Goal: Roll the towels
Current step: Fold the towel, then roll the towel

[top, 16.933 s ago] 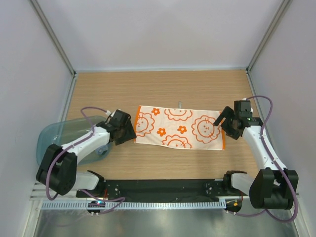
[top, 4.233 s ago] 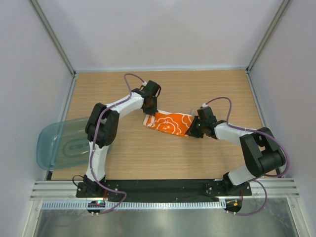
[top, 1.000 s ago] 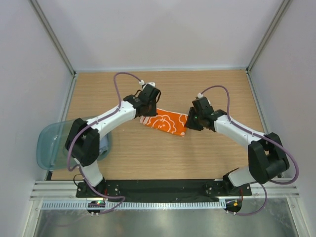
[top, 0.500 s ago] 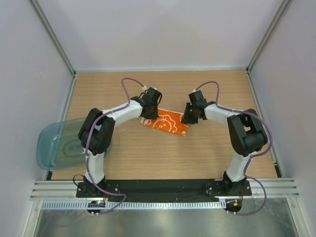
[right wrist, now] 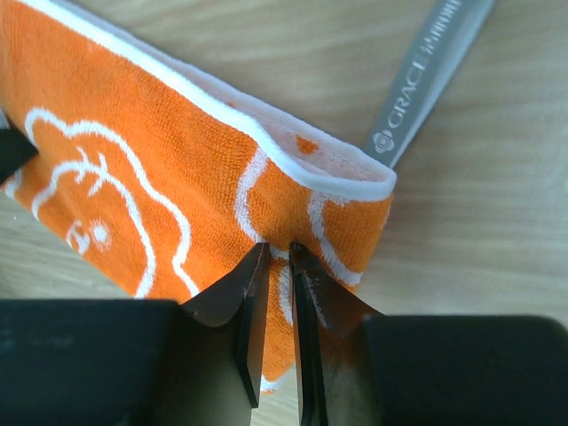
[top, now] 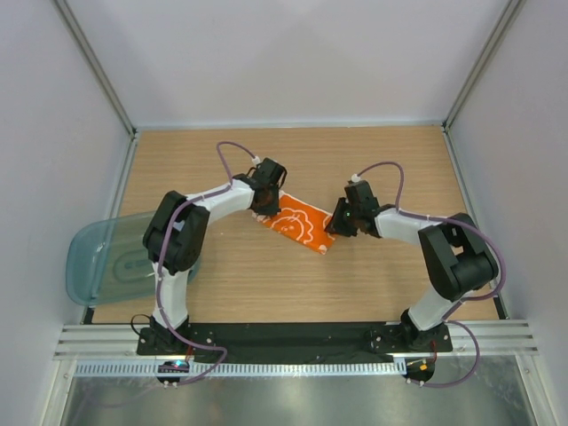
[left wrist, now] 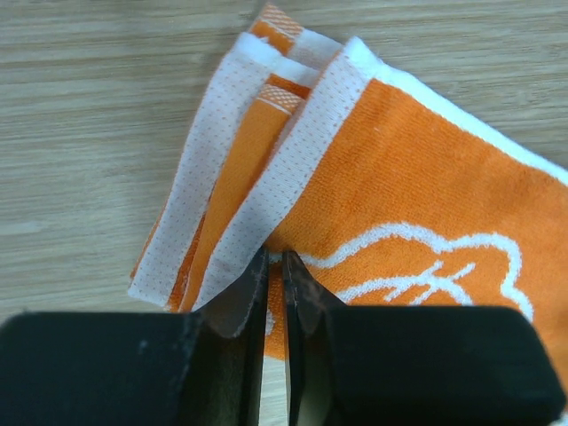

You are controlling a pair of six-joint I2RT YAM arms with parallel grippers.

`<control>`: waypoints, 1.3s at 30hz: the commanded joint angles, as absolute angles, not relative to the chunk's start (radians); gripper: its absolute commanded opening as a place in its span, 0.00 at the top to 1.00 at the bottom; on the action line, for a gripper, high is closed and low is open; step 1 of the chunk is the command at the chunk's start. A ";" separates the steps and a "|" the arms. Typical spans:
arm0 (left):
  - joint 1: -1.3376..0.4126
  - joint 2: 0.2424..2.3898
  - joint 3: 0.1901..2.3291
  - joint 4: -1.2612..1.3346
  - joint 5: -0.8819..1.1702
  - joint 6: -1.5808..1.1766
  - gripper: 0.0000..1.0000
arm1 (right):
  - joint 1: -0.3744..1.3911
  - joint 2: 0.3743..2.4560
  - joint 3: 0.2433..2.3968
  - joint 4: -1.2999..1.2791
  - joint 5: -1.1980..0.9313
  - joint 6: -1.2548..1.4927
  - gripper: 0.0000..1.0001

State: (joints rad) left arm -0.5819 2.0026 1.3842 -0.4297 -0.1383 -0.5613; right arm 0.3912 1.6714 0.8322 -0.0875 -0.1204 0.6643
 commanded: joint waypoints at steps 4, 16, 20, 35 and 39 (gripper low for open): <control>-0.571 2.020 1.399 -0.434 -0.178 -0.525 0.88 | 0.463 1.612 0.713 -0.239 -0.078 0.704 0.75; -0.643 1.798 1.427 -0.583 -0.368 -0.528 0.63 | 0.468 1.470 0.946 -0.469 -0.005 0.624 0.52; -0.695 1.706 1.416 -0.610 -0.380 -0.537 0.56 | 0.465 1.499 0.976 -0.474 0.032 0.607 0.53; -0.930 1.718 1.393 -0.551 -0.258 -0.610 0.66 | 0.423 1.713 0.989 -0.381 -0.024 0.597 0.79; -0.962 1.764 1.384 -0.506 -0.197 -0.649 0.68 | 0.422 1.709 0.950 -0.362 -0.034 0.604 0.80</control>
